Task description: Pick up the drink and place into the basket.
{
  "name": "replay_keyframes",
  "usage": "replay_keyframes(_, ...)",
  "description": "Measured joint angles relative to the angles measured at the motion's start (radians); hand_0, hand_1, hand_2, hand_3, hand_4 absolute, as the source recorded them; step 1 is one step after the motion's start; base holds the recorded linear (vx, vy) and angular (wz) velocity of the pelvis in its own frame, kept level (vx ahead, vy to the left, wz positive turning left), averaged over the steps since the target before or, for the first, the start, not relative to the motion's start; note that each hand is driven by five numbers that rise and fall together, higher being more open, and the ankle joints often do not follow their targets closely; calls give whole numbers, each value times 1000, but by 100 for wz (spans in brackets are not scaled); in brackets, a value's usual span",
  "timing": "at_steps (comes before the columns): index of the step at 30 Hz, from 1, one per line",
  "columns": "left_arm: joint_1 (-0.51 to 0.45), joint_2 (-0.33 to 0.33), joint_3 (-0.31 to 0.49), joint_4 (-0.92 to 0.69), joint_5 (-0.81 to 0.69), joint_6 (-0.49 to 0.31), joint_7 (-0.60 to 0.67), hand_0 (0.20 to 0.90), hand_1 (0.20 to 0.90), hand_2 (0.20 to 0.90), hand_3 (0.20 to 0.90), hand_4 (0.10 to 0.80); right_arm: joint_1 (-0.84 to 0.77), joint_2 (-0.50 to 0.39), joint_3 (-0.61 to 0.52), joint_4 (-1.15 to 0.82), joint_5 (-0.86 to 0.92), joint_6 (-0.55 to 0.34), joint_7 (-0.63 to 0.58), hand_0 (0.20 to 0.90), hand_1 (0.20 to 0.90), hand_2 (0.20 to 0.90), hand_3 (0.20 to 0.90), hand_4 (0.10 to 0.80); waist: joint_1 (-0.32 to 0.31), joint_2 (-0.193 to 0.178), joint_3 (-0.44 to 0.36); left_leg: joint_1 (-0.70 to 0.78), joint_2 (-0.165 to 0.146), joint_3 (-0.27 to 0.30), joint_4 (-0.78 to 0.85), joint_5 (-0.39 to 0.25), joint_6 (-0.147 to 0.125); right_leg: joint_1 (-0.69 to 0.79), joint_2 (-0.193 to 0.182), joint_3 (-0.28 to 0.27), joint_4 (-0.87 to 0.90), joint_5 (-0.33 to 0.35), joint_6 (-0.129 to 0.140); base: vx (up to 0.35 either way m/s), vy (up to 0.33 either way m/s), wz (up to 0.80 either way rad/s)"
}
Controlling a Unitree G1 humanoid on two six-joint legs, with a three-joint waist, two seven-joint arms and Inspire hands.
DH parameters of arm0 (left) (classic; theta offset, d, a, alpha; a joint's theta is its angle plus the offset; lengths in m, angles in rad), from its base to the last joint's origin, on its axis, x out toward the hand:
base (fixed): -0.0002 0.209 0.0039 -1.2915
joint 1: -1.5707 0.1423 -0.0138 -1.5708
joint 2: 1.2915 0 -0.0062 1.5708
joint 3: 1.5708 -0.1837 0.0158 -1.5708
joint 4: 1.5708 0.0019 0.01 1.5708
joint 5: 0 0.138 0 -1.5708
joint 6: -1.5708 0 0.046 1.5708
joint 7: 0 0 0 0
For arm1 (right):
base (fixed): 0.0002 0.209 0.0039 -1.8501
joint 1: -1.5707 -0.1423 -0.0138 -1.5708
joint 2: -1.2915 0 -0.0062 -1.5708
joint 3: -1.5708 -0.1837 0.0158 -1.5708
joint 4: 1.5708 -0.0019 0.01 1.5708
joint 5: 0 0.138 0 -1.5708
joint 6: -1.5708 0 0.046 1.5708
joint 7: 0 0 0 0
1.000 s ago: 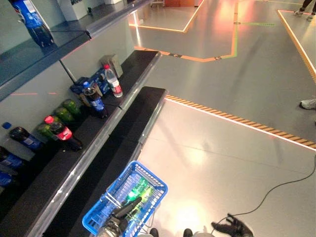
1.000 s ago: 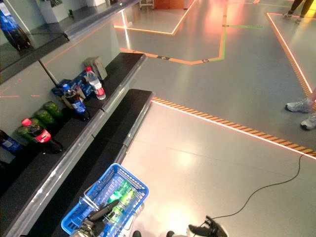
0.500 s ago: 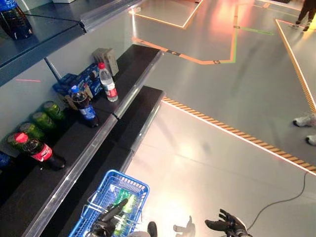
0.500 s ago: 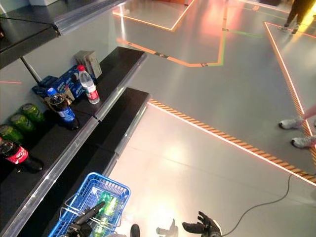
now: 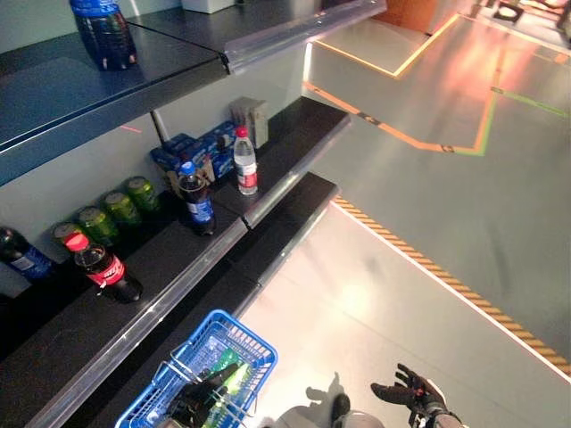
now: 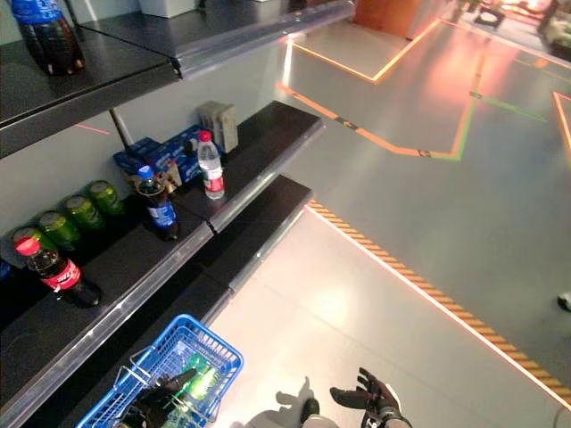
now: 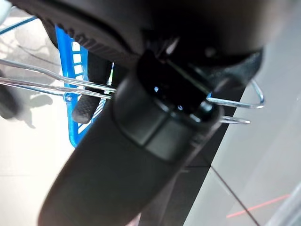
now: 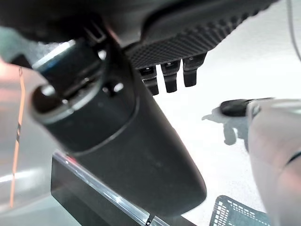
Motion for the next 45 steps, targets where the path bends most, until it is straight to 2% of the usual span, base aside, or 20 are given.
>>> replay_keyframes(1,0,0,1,19,0,-5,-5,300,300,300,200,100,7,2,0,8,5,1,0,900,900,900,900,800,-10,-8,-1,1,0,-34,8,-14,-13,4,1,7,-20,2,1,415,-168,125)
replay_keyframes(2,4,7,1,36,1,-7,-10,300,300,300,200,100,29,9,-1,12,10,1,-1,900,900,900,900,800,-23,-34,-9,12,-9,-75,13,-29,-30,18,-13,28,-17,-69,23,356,-156,144)
replay_keyframes(3,2,5,3,63,2,-10,-16,300,300,300,200,100,50,13,-9,20,15,4,-3,900,900,900,900,800,-28,-44,-13,30,2,-110,16,-45,-51,46,-6,51,3,-44,10,481,-228,174)
replay_keyframes(4,0,-5,2,80,6,-11,-19,300,300,300,200,100,58,13,-21,36,16,5,-4,900,900,900,900,800,-44,-31,-15,23,22,-112,49,-67,-80,64,15,52,24,-48,7,411,-221,163)
replay_keyframes(5,2,-19,1,77,9,-18,-32,300,300,300,200,100,60,7,-29,40,16,7,-6,900,900,900,900,800,-37,-22,-8,17,15,-76,86,-77,-84,82,26,66,45,-43,-15,426,-259,162)
replay_keyframes(7,-1,-27,-3,75,19,-25,-40,300,300,300,200,100,63,1,-42,45,20,6,-14,900,900,900,900,800,-68,-13,-6,7,19,-56,103,-81,-79,118,55,114,66,-33,-105,325,-287,147)
replay_keyframes(12,7,-29,14,62,22,-23,-50,300,300,300,200,100,-23,-5,-39,29,2,3,-10,900,900,900,900,800,-59,19,2,-5,44,-50,134,-85,-125,126,76,132,116,-87,-111,235,-342,41)
replay_keyframes(14,7,-31,16,55,22,-22,-50,300,300,300,200,100,-48,-5,-29,17,-14,4,5,900,900,900,900,800,-39,21,-1,-28,48,-55,180,-90,-136,135,78,128,109,-92,-116,155,-293,13)
replay_keyframes(17,3,-32,17,3,22,-21,-50,300,300,300,200,100,-40,-1,3,13,-27,11,11,900,900,900,900,800,-32,-1,-15,-139,14,-41,339,-85,-177,165,56,78,59,-83,-129,58,-240,57)
replay_keyframes(20,-3,-36,-7,-56,37,-10,-50,300,300,300,200,100,-5,-7,1,3,-25,12,0,900,900,900,900,800,-38,-11,-18,-240,13,101,406,-24,-245,205,18,-33,0,-74,-139,-30,-145,121)
replay_keyframes(23,-18,-38,-37,-94,49,18,-53,300,300,300,200,100,-3,-16,-1,1,-25,12,-20,900,900,900,900,800,-42,-5,-13,-255,8,264,309,59,-202,202,-12,-129,-13,-81,-153,-6,-20,116)
replay_keyframes(27,0,-79,-52,-107,75,56,-79,300,300,300,200,100,5,-68,-6,-6,-37,8,-22,900,900,900,900,800,-48,89,-5,-176,12,442,72,83,-106,215,21,-244,-13,-95,-144,13,50,87)
replay_keyframes(28,0,-80,-66,-107,77,58,-84,300,300,300,200,100,12,-66,-5,-6,-41,8,-22,900,900,900,900,800,-44,93,-8,-164,12,437,39,88,-66,219,30,-254,-13,-103,-134,61,65,85)
replay_keyframes(29,1,-80,-77,-110,76,58,-92,300,300,300,200,100,16,-59,-3,-5,-48,9,-21,900,900,900,900,800,-36,87,-5,-155,10,426,17,98,-55,222,32,-247,-13,-104,-132,58,69,49)
replay_keyframes(33,5,-61,-63,-107,63,48,-86,300,300,300,200,100,18,-28,-2,-15,-54,9,-21,900,900,900,900,800,-16,17,-6,-154,-4,401,-7,113,-50,210,36,-212,17,-109,-124,1,65,18)
replay_keyframes(36,-29,-45,-36,-60,65,44,-92,300,300,300,200,100,11,-36,3,-28,-44,11,-21,900,900,900,900,800,-23,27,10,-152,23,369,-1,114,-39,62,-1,-143,373,-185,-51,-19,7,20)
replay_keyframes(38,-42,-9,-36,-25,65,47,-93,300,300,300,200,100,31,-22,14,-34,-44,11,-20,900,900,900,900,800,-48,16,12,-137,15,303,-6,115,-26,-34,-25,-69,541,-237,17,9,-120,72)
replay_keyframes(41,-33,10,-36,-21,58,39,-90,300,300,300,200,100,55,-2,13,-13,-44,7,-19,900,900,900,900,800,-40,-11,12,-130,14,278,-7,111,-22,-29,-55,-22,456,-213,1,39,-219,70)
replay_keyframes(44,-20,21,-34,-23,55,16,-88,300,300,300,200,100,54,-2,4,7,-43,1,-19,900,900,900,900,800,-37,-8,13,-135,38,270,-6,112,-44,26,-73,38,290,-167,2,55,-365,55)
replay_keyframes(45,-14,31,-32,-25,54,14,-88,300,300,300,200,100,58,1,3,9,-43,-5,-16,900,900,900,900,800,-36,-16,9,-131,38,258,-6,109,-56,64,-82,53,207,-108,-10,25,-367,33)
